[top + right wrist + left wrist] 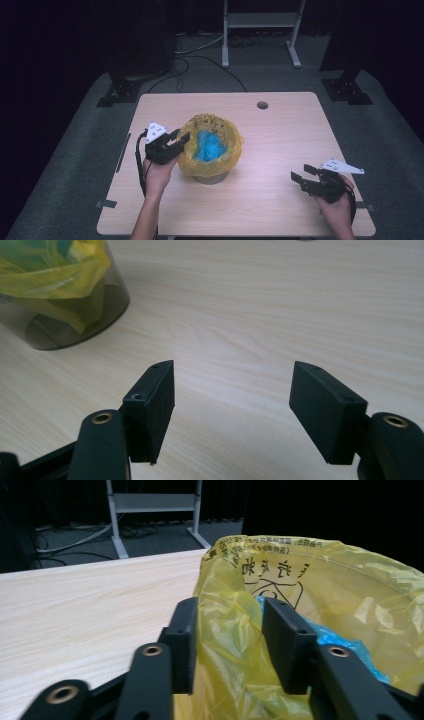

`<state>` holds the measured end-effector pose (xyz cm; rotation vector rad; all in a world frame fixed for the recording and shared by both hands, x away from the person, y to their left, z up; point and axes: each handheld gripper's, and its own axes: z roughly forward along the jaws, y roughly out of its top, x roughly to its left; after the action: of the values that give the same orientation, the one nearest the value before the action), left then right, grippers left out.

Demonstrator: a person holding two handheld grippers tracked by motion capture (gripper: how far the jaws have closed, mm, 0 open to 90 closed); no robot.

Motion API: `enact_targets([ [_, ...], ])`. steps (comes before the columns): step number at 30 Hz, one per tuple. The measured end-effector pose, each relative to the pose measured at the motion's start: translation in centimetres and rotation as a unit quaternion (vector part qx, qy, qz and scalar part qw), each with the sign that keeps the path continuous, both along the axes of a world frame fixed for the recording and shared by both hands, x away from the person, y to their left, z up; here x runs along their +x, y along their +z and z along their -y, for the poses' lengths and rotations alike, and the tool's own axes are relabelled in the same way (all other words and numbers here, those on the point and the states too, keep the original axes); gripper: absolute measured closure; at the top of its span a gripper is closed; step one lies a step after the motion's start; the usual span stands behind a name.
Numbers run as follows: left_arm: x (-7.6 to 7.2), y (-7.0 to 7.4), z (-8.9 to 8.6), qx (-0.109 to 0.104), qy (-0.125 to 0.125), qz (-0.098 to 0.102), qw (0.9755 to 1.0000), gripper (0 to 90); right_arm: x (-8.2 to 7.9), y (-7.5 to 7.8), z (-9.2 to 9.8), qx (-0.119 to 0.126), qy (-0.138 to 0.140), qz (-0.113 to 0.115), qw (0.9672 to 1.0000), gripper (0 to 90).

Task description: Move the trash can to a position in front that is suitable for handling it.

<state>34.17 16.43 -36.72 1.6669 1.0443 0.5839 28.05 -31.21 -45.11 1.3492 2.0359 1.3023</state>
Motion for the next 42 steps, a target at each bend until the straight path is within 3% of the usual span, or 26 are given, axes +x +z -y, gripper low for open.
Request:
enact_targets([
  [6,0.1,0.0,-0.4,0.012,0.003,0.007,0.9999,75.3,0.9,3.1,-1.8,-0.017,0.028,0.022,0.9992,34.0],
  [11,0.2,0.2,-0.7,0.011,0.002,0.011,0.9999,83.4,2.0,5.4,-4.6,-0.023,0.061,0.029,0.9974,34.0],
  [12,0.3,0.2,-0.7,0.009,0.003,0.012,0.9999,85.1,2.4,6.2,-5.9,-0.025,0.075,0.035,0.9963,34.0],
  [13,0.3,0.3,-0.8,0.006,0.003,0.013,0.9999,85.1,2.4,6.2,-5.9,-0.025,0.075,0.035,0.9963,34.0],
  [20,-0.1,0.8,-0.8,-0.016,-0.009,0.021,0.9996,87.9,3.6,9.2,-10.6,-0.008,0.103,0.059,0.9929,37.9],
  [23,-0.3,0.9,-0.8,-0.022,-0.018,0.020,0.9994,88.0,4.5,10.2,-12.5,0.019,0.114,0.056,0.9917,40.1],
  [25,-0.5,0.9,-0.8,-0.027,-0.023,0.020,0.9992,88.0,5.2,10.6,-13.6,0.028,0.115,0.053,0.9916,41.2],
  [27,-0.5,0.9,-1.0,-0.035,-0.025,0.019,0.9989,87.9,5.9,10.7,-14.5,0.022,0.114,0.046,0.9922,43.3],
  [31,-0.4,0.9,-1.3,-0.048,-0.029,0.018,0.9983,88.0,7.1,10.6,-15.5,0.034,0.104,0.020,0.9938,47.3],
  [36,-0.4,0.8,-1.0,-0.057,-0.036,0.017,0.9976,88.0,8.4,10.0,-16.4,0.040,0.091,-0.024,0.9947,68.0],
  [37,-0.4,0.9,-1.0,-0.057,-0.039,0.017,0.9974,88.0,8.4,10.0,-16.4,0.040,0.091,-0.024,0.9947,68.0],
  [40,-0.5,1.0,-1.0,-0.066,-0.046,0.019,0.9965,88.0,8.5,10.0,-16.8,0.039,0.085,-0.024,0.9953,80.5],
  [42,-0.6,1.1,-0.9,-0.073,-0.050,0.020,0.9959,88.0,8.4,10.4,-17.1,0.023,0.077,-0.011,0.9967,85.5],
])
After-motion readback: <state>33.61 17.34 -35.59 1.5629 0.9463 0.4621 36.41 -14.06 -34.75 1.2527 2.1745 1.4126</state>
